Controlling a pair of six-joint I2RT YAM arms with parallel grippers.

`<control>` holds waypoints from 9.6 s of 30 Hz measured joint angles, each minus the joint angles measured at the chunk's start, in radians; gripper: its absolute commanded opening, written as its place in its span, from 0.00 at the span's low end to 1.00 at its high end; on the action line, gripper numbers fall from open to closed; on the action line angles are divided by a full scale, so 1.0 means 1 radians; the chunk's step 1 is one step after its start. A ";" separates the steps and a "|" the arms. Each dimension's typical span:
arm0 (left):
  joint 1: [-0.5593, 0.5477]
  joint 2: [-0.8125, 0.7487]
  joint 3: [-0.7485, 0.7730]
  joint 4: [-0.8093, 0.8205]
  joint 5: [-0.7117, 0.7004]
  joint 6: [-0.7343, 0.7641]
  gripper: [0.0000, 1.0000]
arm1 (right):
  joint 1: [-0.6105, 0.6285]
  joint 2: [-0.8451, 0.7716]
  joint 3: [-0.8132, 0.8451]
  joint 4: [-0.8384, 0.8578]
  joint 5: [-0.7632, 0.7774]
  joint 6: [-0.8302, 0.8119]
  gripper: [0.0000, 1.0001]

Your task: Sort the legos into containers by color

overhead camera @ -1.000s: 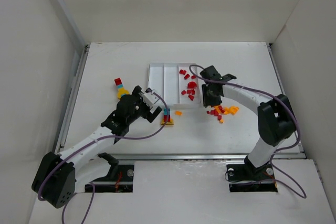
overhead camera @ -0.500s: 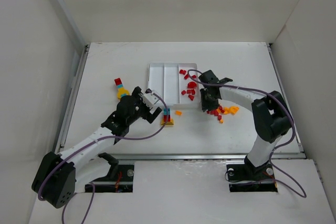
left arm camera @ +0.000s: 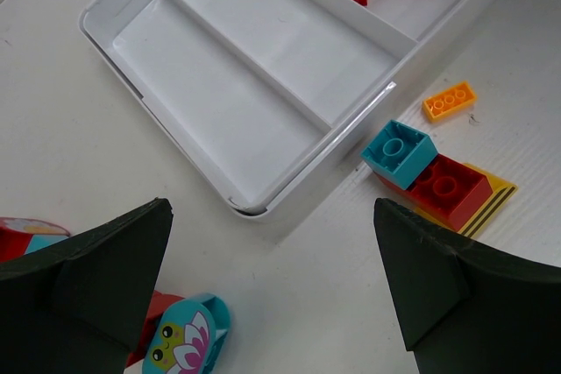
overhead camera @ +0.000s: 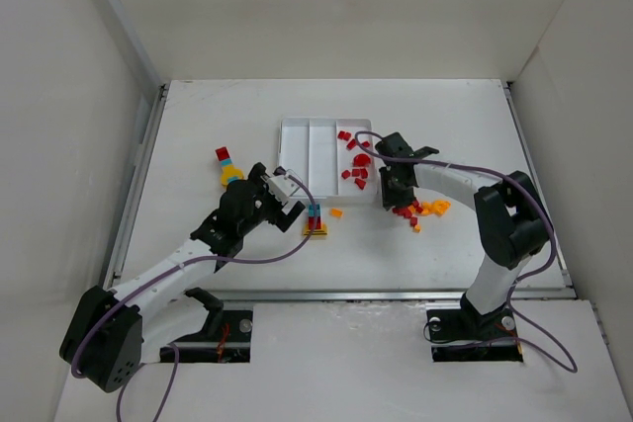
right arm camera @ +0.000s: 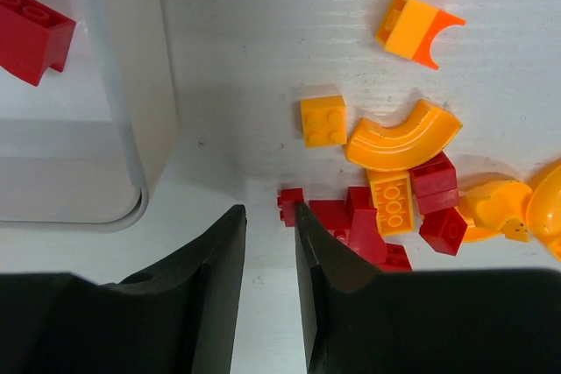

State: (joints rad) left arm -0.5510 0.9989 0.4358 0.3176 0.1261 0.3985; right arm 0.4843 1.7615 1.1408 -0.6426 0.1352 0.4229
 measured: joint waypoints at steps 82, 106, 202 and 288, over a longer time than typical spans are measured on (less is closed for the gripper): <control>-0.018 -0.006 -0.029 0.047 -0.058 0.026 0.99 | -0.015 -0.083 0.246 0.018 -0.022 -0.017 0.00; -0.019 -0.013 -0.035 0.061 -0.060 0.018 0.99 | 0.028 0.253 0.504 0.052 -0.089 0.008 0.51; -0.076 -0.063 -0.129 0.135 -0.165 0.090 0.99 | -0.135 -0.185 0.024 -0.088 0.024 0.073 0.46; -0.076 -0.038 -0.123 0.134 -0.165 0.096 0.99 | -0.166 -0.109 0.121 -0.079 -0.007 -0.020 0.52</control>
State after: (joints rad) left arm -0.6273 0.9607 0.3126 0.4515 -0.0391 0.4942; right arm 0.3183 1.6520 1.2617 -0.7216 0.1280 0.4026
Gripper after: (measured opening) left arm 0.990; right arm 0.525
